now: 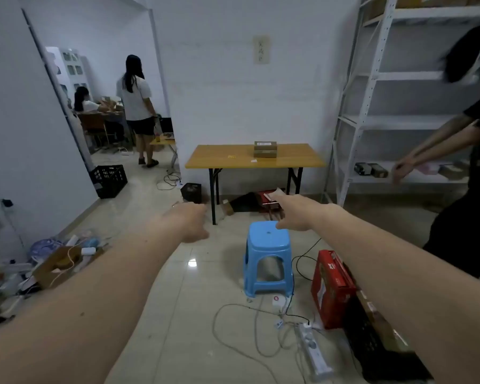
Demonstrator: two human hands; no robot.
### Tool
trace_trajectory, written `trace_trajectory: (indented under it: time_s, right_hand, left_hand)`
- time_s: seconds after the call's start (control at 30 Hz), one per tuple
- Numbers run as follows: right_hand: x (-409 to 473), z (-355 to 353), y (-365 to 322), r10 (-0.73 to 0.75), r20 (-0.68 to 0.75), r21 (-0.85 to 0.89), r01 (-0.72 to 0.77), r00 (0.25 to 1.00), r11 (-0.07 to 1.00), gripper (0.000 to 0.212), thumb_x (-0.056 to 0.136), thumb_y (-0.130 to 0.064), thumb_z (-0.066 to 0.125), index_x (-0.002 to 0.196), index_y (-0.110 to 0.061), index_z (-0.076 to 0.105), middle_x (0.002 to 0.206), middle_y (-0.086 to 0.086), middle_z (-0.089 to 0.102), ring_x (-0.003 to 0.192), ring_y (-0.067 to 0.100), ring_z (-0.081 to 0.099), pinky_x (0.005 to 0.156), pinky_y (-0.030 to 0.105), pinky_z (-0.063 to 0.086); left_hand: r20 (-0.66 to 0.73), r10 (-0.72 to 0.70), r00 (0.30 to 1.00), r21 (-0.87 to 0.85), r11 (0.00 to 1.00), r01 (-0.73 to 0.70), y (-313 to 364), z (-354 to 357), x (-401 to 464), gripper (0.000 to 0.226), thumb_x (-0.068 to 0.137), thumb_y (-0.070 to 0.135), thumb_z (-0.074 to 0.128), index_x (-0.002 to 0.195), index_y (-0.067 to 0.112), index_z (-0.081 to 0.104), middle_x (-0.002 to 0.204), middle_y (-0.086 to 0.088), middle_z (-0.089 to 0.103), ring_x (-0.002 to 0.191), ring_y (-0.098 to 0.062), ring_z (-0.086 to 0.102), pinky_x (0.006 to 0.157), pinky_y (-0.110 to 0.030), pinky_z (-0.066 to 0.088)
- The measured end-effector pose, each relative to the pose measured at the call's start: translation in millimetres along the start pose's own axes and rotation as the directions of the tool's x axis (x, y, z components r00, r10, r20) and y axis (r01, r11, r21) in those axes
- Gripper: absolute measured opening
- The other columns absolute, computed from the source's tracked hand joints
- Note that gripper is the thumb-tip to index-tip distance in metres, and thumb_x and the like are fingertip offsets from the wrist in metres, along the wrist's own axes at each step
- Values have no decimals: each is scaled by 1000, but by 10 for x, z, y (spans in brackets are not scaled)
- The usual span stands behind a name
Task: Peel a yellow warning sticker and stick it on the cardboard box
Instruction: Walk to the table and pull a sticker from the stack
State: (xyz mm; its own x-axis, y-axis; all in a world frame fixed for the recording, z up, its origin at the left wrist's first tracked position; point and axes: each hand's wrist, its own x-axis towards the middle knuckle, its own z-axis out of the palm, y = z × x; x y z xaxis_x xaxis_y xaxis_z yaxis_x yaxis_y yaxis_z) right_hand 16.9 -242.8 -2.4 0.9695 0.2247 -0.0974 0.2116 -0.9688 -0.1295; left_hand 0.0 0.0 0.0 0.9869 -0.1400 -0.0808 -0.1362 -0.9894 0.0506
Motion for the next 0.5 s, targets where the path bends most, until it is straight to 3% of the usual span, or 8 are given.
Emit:
trace_trajectory:
  time_s: [0.2,0.5]
  right_hand:
    - [1036,34,51,10,26,53,-11,1000,999,78,84,-29,64,146,-21,18,139,13,48,114,32,54,93,48,49]
    - [2888,-193,327,-19,16,139,16,1000,990,81,87,-25,62,149,-19,11,146,13,42,127,33,47,98,43,45]
  left_hand:
    - [36,-25,999,-7,1000,25,-308,68,946,58,85,33,62,135,13,40,136,-8,48,122,-27,46,94,-37,43]
    - [-3,-7,1000,-63,998,7,-521,-161,2924,60,84,30,64,136,14,39,132,-8,50,118,-27,49,94,-39,46]
